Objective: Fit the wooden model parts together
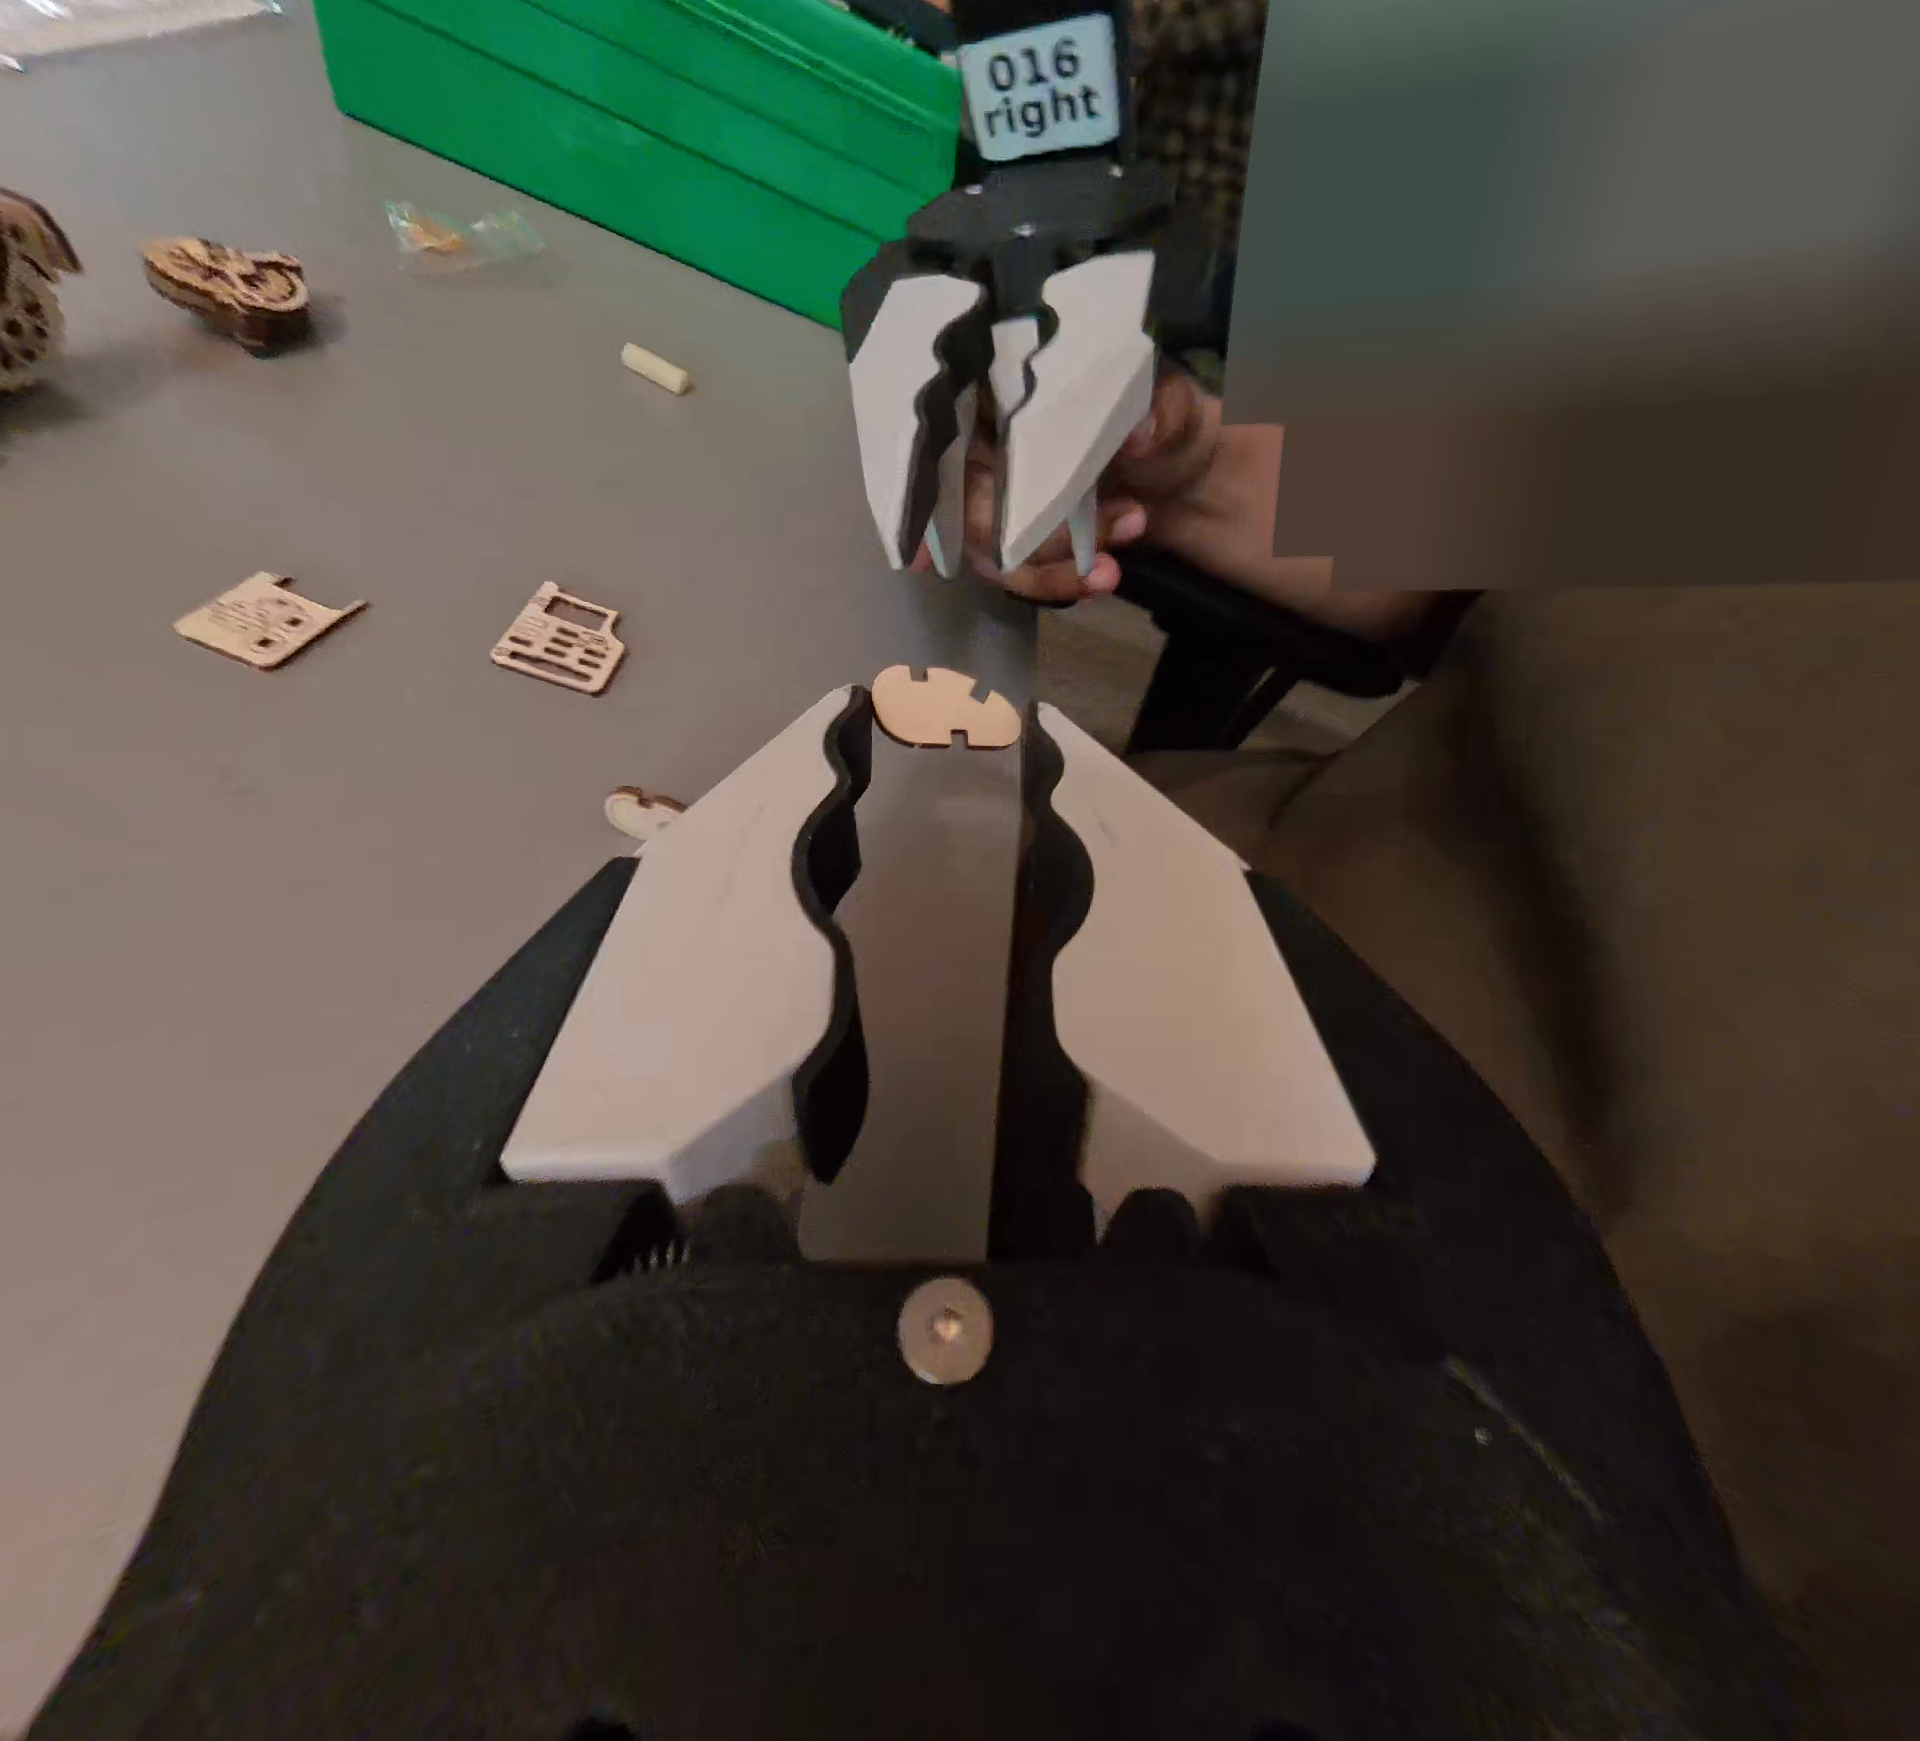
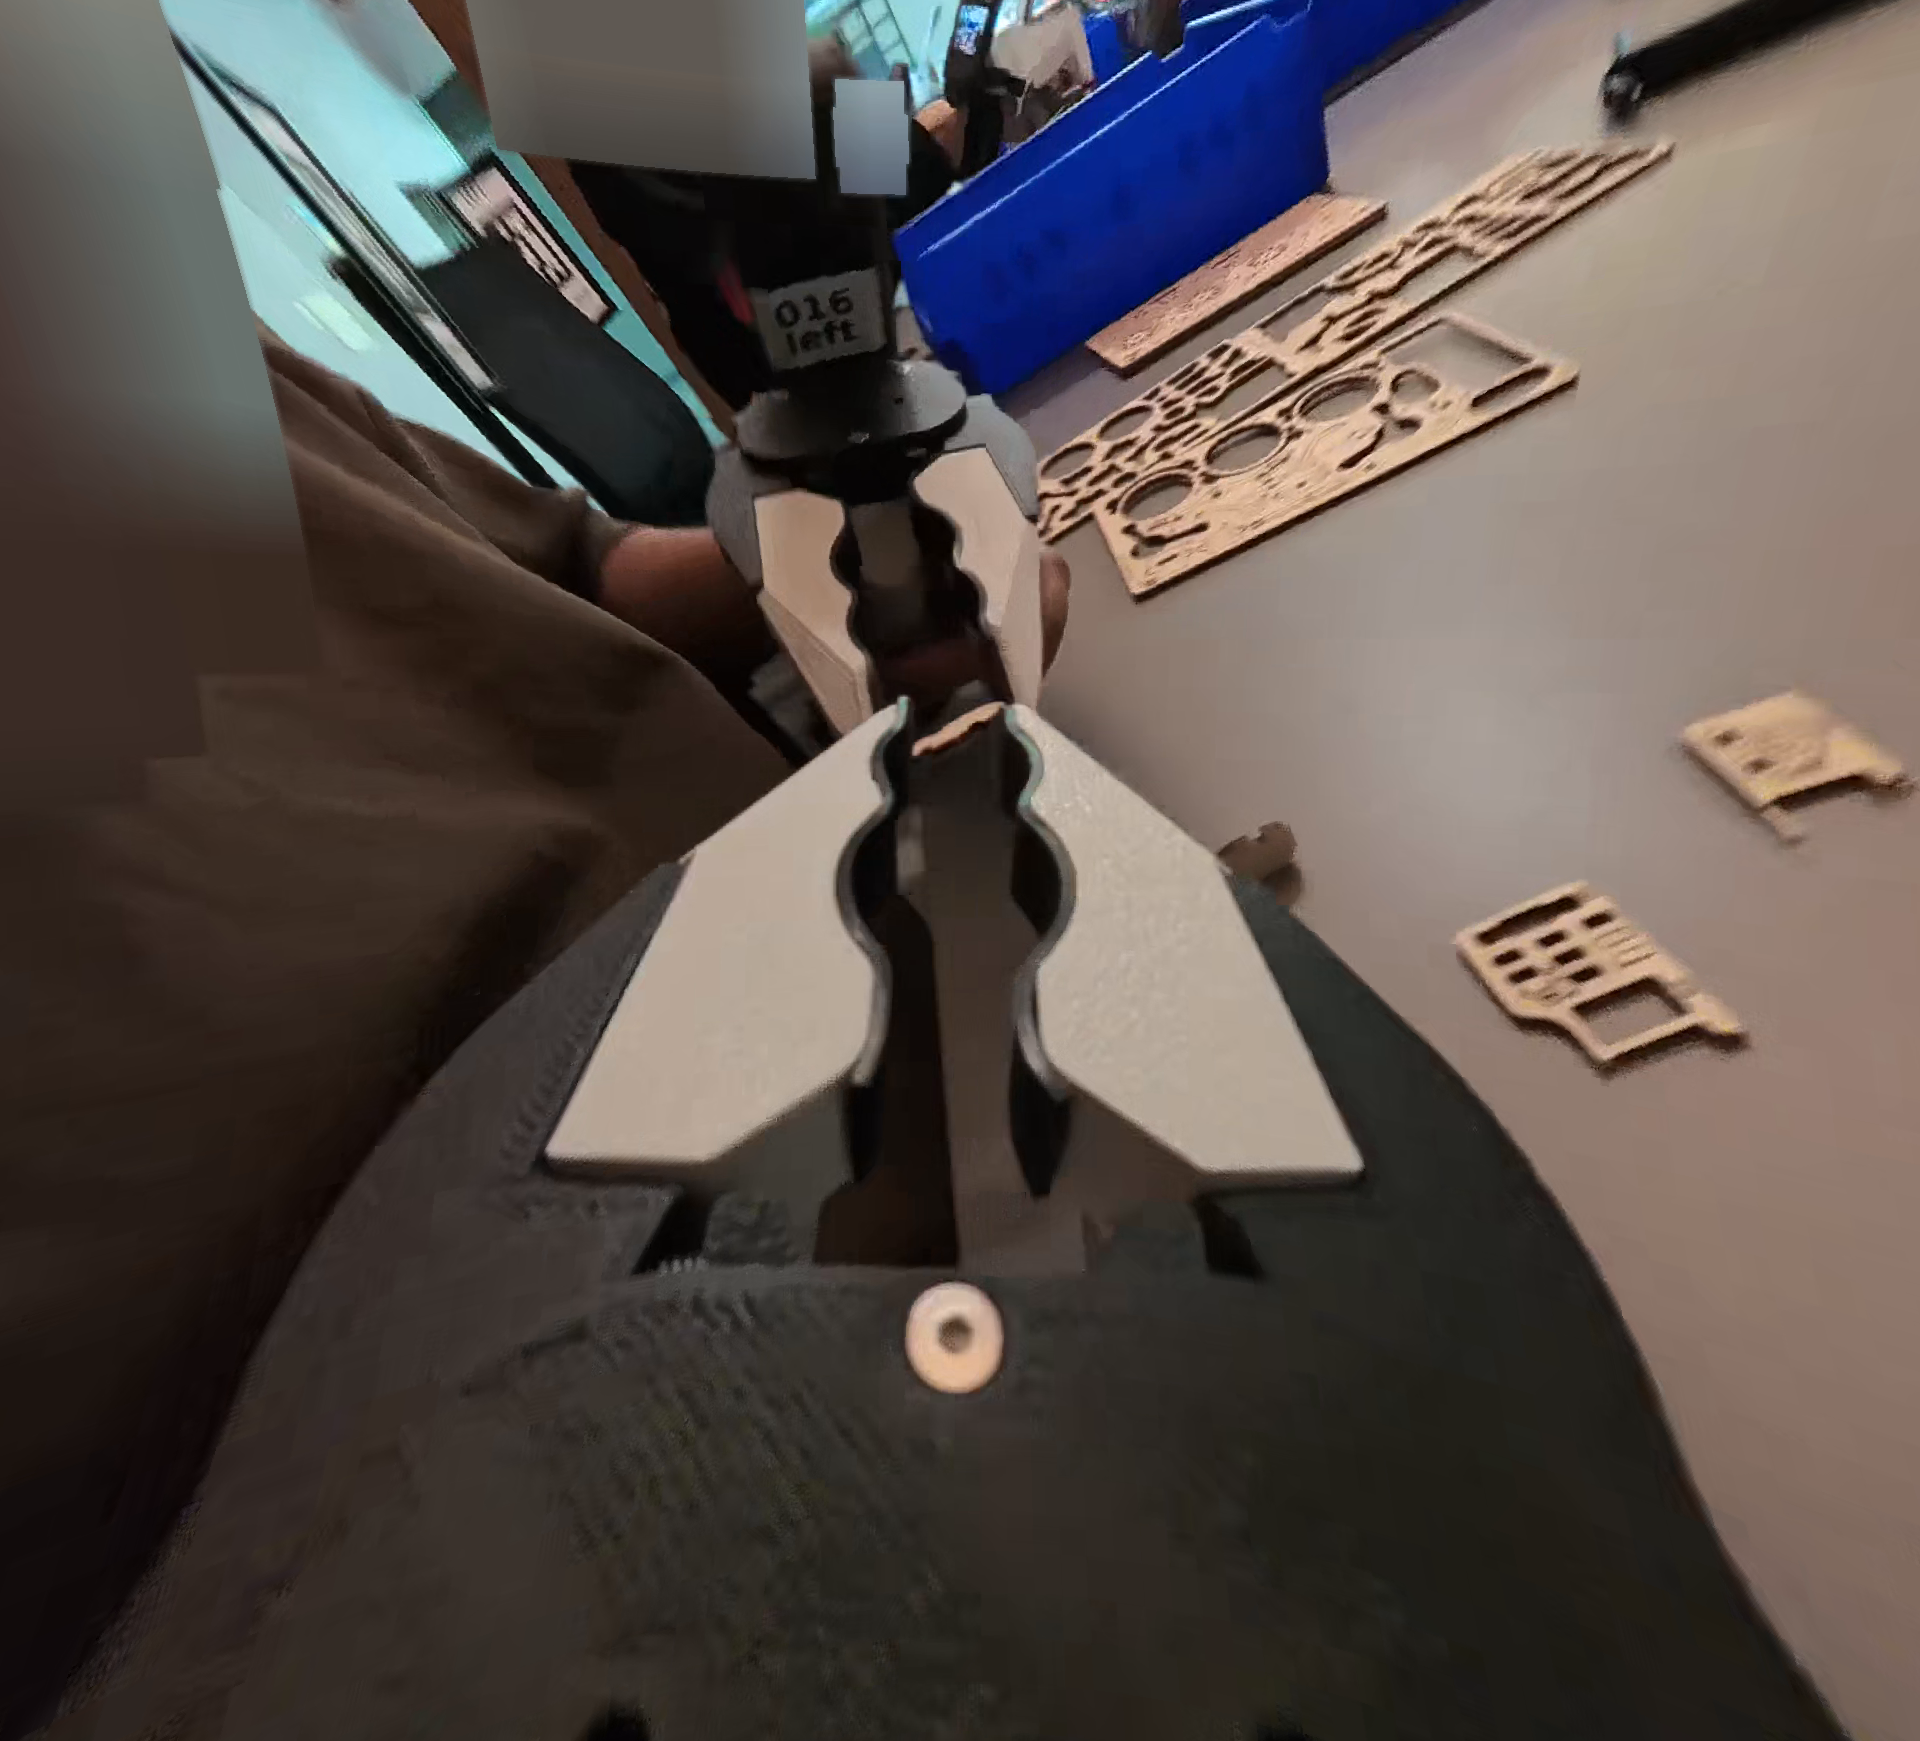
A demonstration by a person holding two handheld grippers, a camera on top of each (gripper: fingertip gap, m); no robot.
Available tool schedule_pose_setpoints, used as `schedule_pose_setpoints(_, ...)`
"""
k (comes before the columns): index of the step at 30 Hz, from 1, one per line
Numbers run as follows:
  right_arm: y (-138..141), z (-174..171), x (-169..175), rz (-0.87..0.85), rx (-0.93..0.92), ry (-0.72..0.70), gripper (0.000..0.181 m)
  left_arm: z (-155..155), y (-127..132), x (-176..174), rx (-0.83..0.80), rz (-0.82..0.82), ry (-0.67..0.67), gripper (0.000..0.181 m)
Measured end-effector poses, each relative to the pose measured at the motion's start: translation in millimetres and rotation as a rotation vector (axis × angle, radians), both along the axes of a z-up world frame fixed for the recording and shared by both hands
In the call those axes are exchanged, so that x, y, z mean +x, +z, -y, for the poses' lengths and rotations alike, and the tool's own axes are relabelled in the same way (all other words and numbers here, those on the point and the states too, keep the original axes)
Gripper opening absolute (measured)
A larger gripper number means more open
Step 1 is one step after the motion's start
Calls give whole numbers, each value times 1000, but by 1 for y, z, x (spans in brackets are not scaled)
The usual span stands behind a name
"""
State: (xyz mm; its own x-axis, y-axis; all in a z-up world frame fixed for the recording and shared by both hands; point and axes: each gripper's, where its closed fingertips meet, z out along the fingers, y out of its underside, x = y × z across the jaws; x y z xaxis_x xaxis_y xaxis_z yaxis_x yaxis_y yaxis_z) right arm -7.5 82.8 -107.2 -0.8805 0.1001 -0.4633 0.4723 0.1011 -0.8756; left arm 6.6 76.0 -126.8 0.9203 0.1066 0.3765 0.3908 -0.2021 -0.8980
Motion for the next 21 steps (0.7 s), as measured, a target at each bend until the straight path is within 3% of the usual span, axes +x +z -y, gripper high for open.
schedule_pose_setpoints(6, -7, 5, 5, -264, 111, -34, 11, 1, 11, 1, 92, 152, -31, 27)
schedule_pose_setpoints(21, -7, 12, 19, -251, 88, 38, 11, -2, 9, 12, 88, 177, -90, 26)
